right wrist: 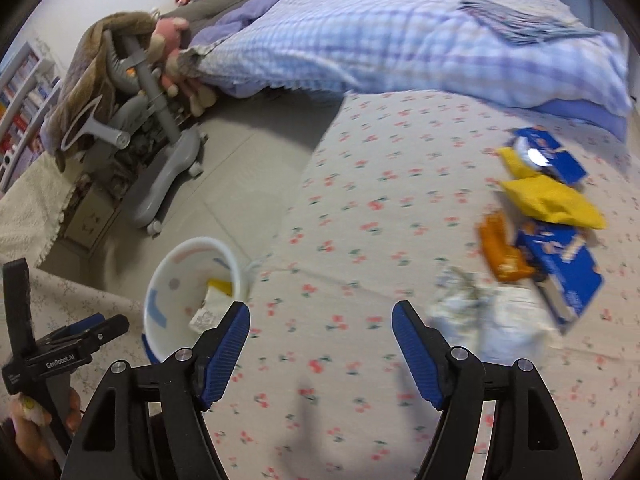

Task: Collect trash
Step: 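Grasp the crumpled white tissue with left tool while right tool nears the blue box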

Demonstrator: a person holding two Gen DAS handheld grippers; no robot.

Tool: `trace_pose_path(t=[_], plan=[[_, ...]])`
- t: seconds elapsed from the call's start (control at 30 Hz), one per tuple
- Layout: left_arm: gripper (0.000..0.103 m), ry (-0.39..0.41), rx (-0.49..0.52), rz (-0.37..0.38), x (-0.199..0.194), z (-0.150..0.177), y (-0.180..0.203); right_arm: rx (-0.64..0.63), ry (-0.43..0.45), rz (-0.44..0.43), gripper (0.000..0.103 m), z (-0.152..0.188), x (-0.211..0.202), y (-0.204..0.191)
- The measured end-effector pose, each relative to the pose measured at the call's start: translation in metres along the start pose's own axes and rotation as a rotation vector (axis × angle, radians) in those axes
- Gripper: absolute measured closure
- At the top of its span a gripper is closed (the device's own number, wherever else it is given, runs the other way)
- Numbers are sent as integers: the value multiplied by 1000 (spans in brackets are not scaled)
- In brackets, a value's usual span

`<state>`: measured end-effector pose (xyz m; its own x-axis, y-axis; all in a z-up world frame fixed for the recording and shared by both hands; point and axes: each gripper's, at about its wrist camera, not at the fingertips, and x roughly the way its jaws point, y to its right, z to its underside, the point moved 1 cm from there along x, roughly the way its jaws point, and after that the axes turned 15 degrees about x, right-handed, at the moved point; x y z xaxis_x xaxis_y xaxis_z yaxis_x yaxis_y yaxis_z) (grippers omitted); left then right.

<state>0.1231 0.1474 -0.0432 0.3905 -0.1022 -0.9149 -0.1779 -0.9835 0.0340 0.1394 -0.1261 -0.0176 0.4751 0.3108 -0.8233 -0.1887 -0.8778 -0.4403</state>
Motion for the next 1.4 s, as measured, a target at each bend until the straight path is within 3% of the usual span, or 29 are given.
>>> trace_pose_path(t=[0.3,0.57,0.77,0.93,1.13,1.2,1.27,1.4], plan=[[5,9,118,112,6,-25,90,121,117,30,24,-18,-59,95],[5,38,231,233,20,-43,185,241,138,101,23,-26,-77,184],[7,49,269,323,35,-50,237,300,142,124,23,-28,-81,223],[18,15,257,351,57,-54,259,315,125,135,23,-31,-68,234],[48,-8,242,359,75,-57,267,326,99,114,23,-34,-50,232],[65,-8,255,366,75,-57,269,320,90,110,23,-36,-44,230],[73,4,274,352,73,-58,269,312,83,105,23,-37,-38,228],[81,10,268,363,68,-61,263,307,57,105,23,-38,-24,225]])
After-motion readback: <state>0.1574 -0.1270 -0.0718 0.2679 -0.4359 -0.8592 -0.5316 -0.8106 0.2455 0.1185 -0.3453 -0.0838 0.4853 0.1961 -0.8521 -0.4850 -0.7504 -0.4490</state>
